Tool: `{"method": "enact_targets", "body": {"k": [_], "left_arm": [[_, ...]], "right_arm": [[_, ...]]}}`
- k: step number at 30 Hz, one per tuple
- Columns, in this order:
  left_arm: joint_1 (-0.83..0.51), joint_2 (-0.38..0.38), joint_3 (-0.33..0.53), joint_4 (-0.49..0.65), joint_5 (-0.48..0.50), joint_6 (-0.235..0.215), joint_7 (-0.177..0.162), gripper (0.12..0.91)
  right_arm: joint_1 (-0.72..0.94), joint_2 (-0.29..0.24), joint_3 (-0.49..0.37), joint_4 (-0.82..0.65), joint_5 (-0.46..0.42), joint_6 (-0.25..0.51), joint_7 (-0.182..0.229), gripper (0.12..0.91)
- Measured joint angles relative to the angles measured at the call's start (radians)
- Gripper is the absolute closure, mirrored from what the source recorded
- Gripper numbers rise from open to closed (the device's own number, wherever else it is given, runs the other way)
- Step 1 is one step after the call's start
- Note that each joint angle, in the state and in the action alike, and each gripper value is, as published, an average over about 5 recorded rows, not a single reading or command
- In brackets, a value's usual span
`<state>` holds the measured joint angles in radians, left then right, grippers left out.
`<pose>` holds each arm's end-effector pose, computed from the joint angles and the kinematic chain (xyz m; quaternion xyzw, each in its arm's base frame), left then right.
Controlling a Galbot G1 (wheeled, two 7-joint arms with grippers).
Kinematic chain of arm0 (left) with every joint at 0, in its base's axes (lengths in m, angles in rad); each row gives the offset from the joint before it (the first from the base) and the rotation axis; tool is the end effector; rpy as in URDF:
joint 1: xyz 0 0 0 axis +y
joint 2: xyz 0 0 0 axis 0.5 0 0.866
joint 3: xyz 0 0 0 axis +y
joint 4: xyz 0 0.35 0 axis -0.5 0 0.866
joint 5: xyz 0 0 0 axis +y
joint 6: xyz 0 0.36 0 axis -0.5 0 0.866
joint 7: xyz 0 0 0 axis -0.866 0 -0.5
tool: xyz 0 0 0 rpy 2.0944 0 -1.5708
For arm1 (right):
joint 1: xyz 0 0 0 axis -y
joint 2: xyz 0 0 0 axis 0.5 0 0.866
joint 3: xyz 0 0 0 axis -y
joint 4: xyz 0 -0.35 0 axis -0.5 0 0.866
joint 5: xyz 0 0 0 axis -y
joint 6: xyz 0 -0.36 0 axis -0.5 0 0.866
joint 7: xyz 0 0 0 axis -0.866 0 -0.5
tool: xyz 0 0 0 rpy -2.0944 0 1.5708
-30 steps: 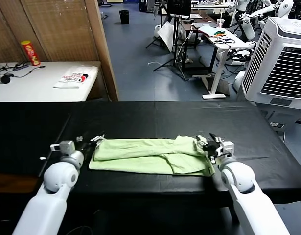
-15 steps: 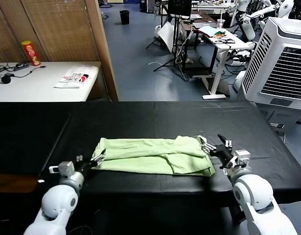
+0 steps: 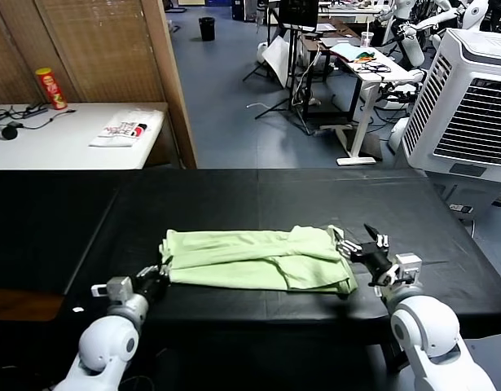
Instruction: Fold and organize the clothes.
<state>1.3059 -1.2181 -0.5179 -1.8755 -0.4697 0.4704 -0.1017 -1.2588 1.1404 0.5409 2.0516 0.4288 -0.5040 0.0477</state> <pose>0.2737 0.0818 -0.3081 -0.0196 -0.9733 0.0398 0.2252 0.2775 -0.0816 -0.2278 0.0666 -0.9886 0.0193 0.1337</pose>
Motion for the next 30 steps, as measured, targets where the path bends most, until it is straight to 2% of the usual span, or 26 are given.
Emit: {"method": "enact_targets", "body": {"k": [6, 12, 15, 18, 21, 24, 30], "left_arm": [[0.014, 0.053, -0.032, 0.014, 0.093, -0.023, 0.007, 0.869], [0.055, 0.195, -0.121, 0.031, 0.102, -0.045, 0.014, 0.870], [0.078, 0.268, -0.170, 0.022, 0.095, -0.044, 0.004, 0.870], [0.095, 0.301, -0.193, -0.015, 0.072, -0.020, -0.026, 0.870], [0.099, 0.289, -0.184, -0.081, 0.033, 0.016, -0.068, 0.870], [0.092, 0.247, -0.146, -0.160, -0.010, 0.051, -0.104, 0.870], [0.046, 0.136, 0.001, -0.245, -0.078, 0.094, -0.150, 0.870]], "right_arm": [[-0.001, 0.003, 0.012, -0.001, -0.004, -0.002, 0.003, 0.227], [-0.002, 0.021, 0.003, -0.007, -0.014, -0.003, 0.004, 0.227], [-0.005, 0.030, -0.003, -0.009, -0.021, -0.002, 0.004, 0.227], [-0.011, 0.037, -0.006, -0.009, -0.029, -0.002, 0.004, 0.227], [-0.022, 0.039, -0.005, -0.004, -0.039, -0.002, 0.003, 0.227], [-0.035, 0.041, 0.004, 0.003, -0.047, -0.002, 0.002, 0.227], [-0.063, 0.054, 0.029, 0.015, -0.067, 0.000, 0.002, 0.227]]}}
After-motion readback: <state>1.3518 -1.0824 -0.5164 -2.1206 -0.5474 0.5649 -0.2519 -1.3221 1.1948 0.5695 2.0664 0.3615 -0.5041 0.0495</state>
